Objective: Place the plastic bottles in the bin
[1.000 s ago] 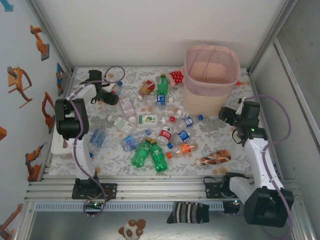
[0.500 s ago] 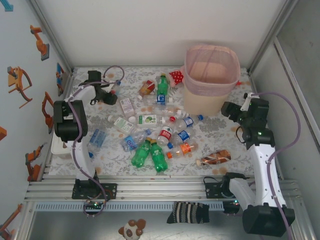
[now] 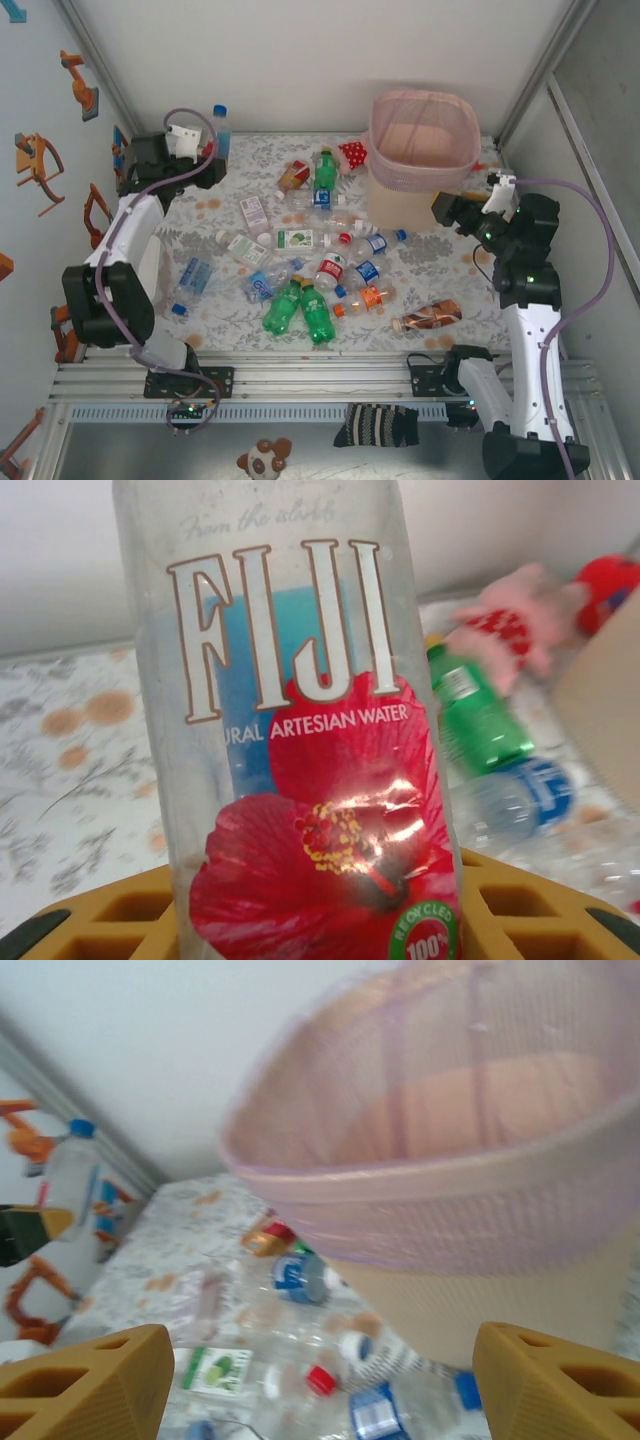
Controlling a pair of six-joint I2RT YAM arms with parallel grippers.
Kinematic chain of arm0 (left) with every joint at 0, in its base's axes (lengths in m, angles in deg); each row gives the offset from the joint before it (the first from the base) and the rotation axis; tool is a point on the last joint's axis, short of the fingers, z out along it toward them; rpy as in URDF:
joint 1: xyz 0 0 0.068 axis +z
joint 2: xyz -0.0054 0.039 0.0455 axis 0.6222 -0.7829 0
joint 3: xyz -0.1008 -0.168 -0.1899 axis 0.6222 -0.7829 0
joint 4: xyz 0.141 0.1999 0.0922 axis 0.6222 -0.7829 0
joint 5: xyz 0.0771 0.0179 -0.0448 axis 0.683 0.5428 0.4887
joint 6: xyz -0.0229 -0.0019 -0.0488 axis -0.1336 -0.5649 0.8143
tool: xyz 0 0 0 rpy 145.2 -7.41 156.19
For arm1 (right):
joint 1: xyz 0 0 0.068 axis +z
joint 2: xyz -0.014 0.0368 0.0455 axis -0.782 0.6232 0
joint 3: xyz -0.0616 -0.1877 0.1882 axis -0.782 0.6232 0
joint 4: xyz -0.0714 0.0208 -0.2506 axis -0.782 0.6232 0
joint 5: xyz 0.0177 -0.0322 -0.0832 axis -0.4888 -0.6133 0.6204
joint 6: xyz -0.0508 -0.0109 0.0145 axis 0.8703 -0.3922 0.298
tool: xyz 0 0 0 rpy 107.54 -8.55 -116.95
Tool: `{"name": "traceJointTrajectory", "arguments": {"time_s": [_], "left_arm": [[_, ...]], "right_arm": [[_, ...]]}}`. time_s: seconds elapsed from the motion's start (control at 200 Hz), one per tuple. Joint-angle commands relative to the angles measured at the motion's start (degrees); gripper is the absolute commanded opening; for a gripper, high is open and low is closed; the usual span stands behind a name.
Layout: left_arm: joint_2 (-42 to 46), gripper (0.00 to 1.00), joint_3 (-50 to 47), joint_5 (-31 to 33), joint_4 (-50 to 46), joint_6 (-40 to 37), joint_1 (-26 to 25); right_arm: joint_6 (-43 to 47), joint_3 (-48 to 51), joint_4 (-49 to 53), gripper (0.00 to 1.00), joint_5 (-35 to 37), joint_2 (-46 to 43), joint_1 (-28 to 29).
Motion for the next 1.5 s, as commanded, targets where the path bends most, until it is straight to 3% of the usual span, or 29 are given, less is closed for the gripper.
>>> {"name": "traceJointTrajectory", "arguments": {"time_s": [0.0, 0.265, 0.381, 0.861, 1.162, 1.222, 1.492], "left_arm": [[4.96, 0.45, -2.65, -11.10, 9.04, 7.65, -1.17], [13.49, 0.42, -7.04, -22.18, 25.34, 19.39, -8.05], [16.34, 0.41, -7.07, -24.67, 27.84, 20.55, -12.69], [23.02, 0.40, -4.94, -25.86, 32.61, 19.83, -30.22], [23.00, 0.40, -2.69, -27.00, 36.30, 19.49, -37.23], [23.00, 0.40, -2.23, -27.02, 36.24, 19.20, -37.98], [23.11, 0.41, -1.78, -25.94, 35.16, 17.46, -38.47]], "right_arm": [[-4.16, -2.99, -10.50, 0.76, -10.29, 0.76, 1.72], [-4.81, -8.38, -19.99, 0.75, -12.57, 6.16, 12.83], [-4.66, -11.22, -24.64, 0.75, -15.57, 9.69, 18.87], [-5.77, -22.48, -36.57, 0.79, -18.11, 20.66, 35.92], [-6.23, -25.47, -39.36, 0.80, -18.03, 23.76, 41.48], [-6.74, -25.57, -40.30, 0.79, -18.39, 23.81, 42.07], [-10.83, -25.17, -45.41, 0.51, -19.16, 23.16, 42.91]]}}
